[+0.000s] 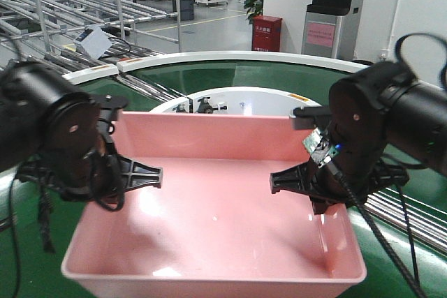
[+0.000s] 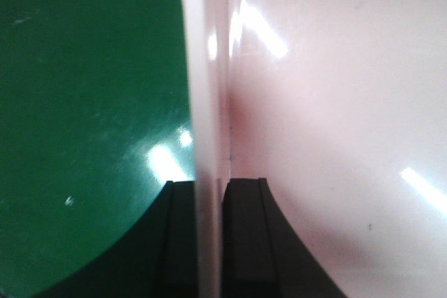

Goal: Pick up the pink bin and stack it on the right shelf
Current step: 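Close both grippers on the bin rims and lift it toward the robot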

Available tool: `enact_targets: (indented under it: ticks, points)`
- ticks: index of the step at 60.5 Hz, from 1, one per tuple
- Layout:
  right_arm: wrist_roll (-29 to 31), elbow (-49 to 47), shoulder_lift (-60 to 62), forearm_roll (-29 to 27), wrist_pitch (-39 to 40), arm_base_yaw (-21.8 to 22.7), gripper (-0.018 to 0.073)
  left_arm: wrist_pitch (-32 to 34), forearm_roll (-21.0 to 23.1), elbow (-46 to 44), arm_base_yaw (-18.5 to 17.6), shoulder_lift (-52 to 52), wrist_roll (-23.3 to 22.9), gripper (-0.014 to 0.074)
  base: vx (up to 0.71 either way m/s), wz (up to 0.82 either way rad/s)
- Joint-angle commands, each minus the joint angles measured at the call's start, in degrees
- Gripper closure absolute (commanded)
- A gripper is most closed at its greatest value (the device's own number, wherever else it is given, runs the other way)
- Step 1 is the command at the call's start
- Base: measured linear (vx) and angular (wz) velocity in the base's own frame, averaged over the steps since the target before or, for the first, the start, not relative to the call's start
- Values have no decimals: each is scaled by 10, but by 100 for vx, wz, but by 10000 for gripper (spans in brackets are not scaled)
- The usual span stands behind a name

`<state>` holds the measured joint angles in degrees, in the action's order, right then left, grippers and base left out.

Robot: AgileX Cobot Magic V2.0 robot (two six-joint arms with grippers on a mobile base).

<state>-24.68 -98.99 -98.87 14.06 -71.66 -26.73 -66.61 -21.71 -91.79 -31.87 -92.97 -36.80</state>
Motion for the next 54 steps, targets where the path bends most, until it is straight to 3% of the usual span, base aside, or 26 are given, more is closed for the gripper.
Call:
enact_targets:
  ticks: [1, 13, 29, 54]
  points:
    - [-11, -3, 59, 25, 30, -35, 447, 51, -37, 40, -37, 80, -51, 558, 0, 0]
    - [-83, 108, 141, 81, 58, -85, 447, 78, -62, 165, -100, 170, -111, 558, 0, 0]
    - [-131, 246, 226, 80, 84, -116, 447, 93, -74, 268, -164, 235, -182, 558, 0, 0]
    - [-143, 295, 252, 75, 78, -115, 447, 95, -74, 277, -172, 238, -186, 558, 0, 0]
